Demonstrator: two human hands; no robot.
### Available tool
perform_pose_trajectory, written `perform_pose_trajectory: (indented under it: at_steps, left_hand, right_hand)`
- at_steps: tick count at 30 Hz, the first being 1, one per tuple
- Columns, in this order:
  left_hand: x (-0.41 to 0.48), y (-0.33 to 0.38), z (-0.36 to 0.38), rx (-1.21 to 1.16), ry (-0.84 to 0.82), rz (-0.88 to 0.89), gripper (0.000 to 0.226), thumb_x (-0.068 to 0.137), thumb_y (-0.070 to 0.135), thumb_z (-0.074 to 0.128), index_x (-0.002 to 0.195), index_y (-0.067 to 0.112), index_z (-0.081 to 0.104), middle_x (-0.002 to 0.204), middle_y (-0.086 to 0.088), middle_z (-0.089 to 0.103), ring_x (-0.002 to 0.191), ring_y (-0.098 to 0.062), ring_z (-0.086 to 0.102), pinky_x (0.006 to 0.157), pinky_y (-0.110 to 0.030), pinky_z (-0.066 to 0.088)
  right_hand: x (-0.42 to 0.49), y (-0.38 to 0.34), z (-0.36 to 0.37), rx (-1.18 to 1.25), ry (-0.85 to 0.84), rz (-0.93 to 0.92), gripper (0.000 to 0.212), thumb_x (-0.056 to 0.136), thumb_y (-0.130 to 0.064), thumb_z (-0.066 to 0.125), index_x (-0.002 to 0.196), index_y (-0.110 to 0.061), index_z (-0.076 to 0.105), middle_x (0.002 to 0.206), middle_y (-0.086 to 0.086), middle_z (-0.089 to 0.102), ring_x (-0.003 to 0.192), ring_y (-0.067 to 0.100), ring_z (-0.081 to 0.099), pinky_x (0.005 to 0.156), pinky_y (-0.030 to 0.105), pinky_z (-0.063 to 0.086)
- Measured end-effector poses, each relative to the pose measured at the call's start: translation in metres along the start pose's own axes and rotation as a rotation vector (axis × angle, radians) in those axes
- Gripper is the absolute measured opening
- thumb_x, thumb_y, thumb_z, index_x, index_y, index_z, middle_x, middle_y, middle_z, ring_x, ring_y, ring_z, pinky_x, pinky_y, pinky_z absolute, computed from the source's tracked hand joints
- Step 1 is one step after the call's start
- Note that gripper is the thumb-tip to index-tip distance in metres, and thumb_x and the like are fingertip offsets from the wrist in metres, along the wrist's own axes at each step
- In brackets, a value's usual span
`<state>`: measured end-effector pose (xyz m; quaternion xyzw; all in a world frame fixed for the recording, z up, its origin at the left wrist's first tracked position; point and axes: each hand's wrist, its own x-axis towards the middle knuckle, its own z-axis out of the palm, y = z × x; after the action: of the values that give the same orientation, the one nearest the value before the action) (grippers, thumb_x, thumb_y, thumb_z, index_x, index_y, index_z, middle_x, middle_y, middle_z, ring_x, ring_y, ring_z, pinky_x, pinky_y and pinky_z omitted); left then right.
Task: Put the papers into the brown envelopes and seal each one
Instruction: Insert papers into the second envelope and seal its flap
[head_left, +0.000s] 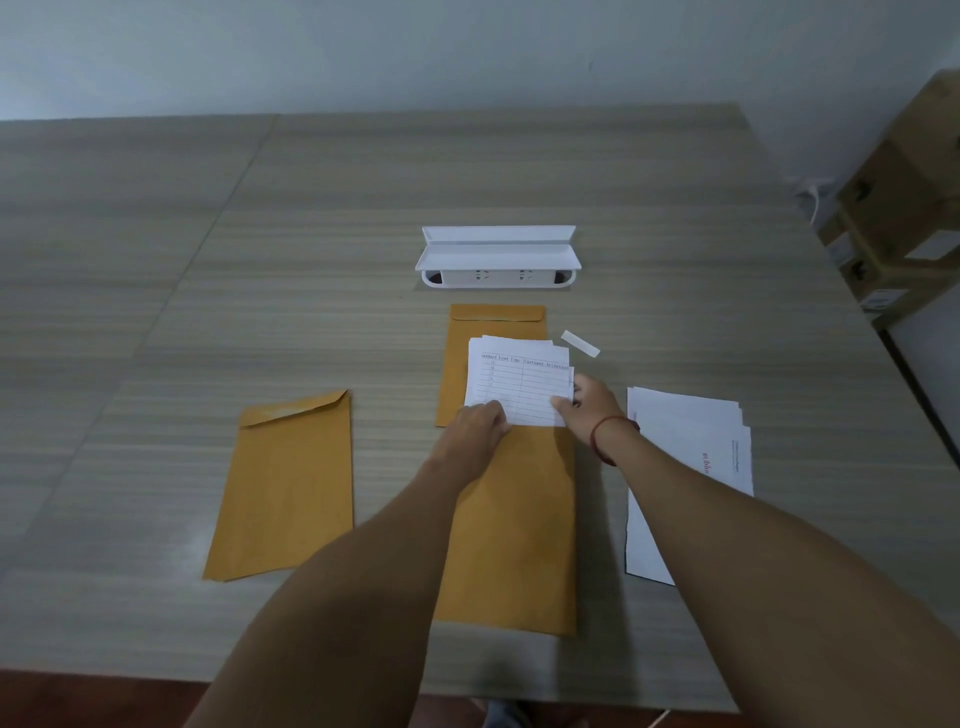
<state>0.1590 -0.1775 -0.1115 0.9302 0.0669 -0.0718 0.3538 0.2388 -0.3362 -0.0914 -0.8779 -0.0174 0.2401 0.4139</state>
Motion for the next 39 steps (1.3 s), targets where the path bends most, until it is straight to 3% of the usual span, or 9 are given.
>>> perform_pose_trajectory:
  at_steps: [6, 9, 13, 18, 23, 30, 35, 39]
  left_hand:
    - [-0.001, -0.001, 0.003, -0.014, -0.035, -0.037, 0.019, 0.097, 0.019, 0.048, 0.081, 0.011, 0.047, 0.08, -0.005, 0.054, 0.076, -0.022, 0.045, 0.068, -0.034, 0.039]
    - [0.002, 0.005, 0.002, 0.007, -0.067, -0.071, 0.027, 0.1, 0.025, 0.043, 0.082, 0.006, 0.051, 0.087, -0.014, 0.06, 0.08, -0.027, 0.05, 0.076, -0.036, 0.041]
    - [0.005, 0.009, 0.004, 0.052, -0.077, -0.061, 0.036, 0.101, 0.027, 0.041, 0.073, 0.005, 0.051, 0.077, -0.014, 0.055, 0.073, -0.025, 0.047, 0.068, -0.036, 0.038]
    - [0.003, 0.006, 0.012, 0.093, -0.035, -0.044, 0.036, 0.1, 0.023, 0.043, 0.068, 0.008, 0.047, 0.079, -0.019, 0.061, 0.071, -0.026, 0.047, 0.07, -0.044, 0.043]
    - [0.002, 0.006, 0.014, 0.133, -0.032, -0.01, 0.034, 0.1, 0.027, 0.043, 0.07, 0.011, 0.047, 0.08, -0.018, 0.061, 0.072, -0.027, 0.047, 0.07, -0.044, 0.042]
    - [0.004, 0.005, 0.014, 0.154, 0.018, -0.052, 0.035, 0.1, 0.031, 0.039, 0.082, 0.006, 0.056, 0.086, -0.015, 0.06, 0.084, -0.031, 0.051, 0.08, -0.043, 0.043]
    - [0.002, 0.009, 0.013, 0.146, 0.023, -0.057, 0.032, 0.1, 0.031, 0.04, 0.077, 0.011, 0.05, 0.082, -0.012, 0.058, 0.084, -0.032, 0.051, 0.078, -0.045, 0.044]
    - [0.001, 0.015, 0.012, 0.161, 0.064, -0.086, 0.034, 0.101, 0.027, 0.038, 0.093, 0.003, 0.059, 0.094, -0.016, 0.059, 0.094, -0.031, 0.05, 0.084, -0.043, 0.043]
  right_hand:
    - [0.002, 0.005, 0.001, -0.121, -0.069, 0.019, 0.036, 0.096, -0.02, 0.05, 0.131, -0.014, 0.052, 0.131, 0.007, 0.06, 0.117, 0.028, 0.058, 0.101, 0.044, 0.047]
    - [0.004, 0.003, -0.001, -0.128, -0.053, 0.011, 0.034, 0.096, -0.022, 0.048, 0.13, -0.016, 0.052, 0.13, 0.006, 0.061, 0.116, 0.028, 0.058, 0.101, 0.045, 0.047]
    - [-0.001, 0.003, 0.004, -0.127, -0.086, 0.024, 0.036, 0.096, -0.023, 0.05, 0.13, -0.015, 0.051, 0.129, 0.007, 0.06, 0.116, 0.029, 0.057, 0.1, 0.046, 0.047]
    - [0.003, 0.017, 0.008, -0.132, -0.194, 0.043, 0.037, 0.09, -0.024, 0.054, 0.127, -0.02, 0.056, 0.126, 0.001, 0.064, 0.114, 0.025, 0.059, 0.102, 0.045, 0.046]
    - [0.0, 0.005, 0.001, 0.025, -0.06, 0.046, 0.032, 0.094, -0.019, 0.055, 0.124, -0.01, 0.056, 0.12, 0.005, 0.064, 0.109, 0.024, 0.061, 0.098, 0.041, 0.049]
    - [0.003, 0.022, 0.007, -0.151, -0.091, 0.061, 0.038, 0.084, -0.03, 0.056, 0.121, -0.022, 0.06, 0.12, 0.003, 0.067, 0.106, 0.028, 0.063, 0.096, 0.044, 0.051]
    - [0.001, 0.012, 0.006, -0.11, -0.004, 0.013, 0.033, 0.094, -0.029, 0.05, 0.121, -0.014, 0.058, 0.114, 0.006, 0.066, 0.104, 0.03, 0.062, 0.093, 0.043, 0.05]
    - [-0.001, 0.013, 0.005, -0.261, -0.089, 0.022, 0.022, 0.094, -0.028, 0.051, 0.107, -0.014, 0.061, 0.102, 0.008, 0.064, 0.098, 0.031, 0.061, 0.083, 0.038, 0.049]
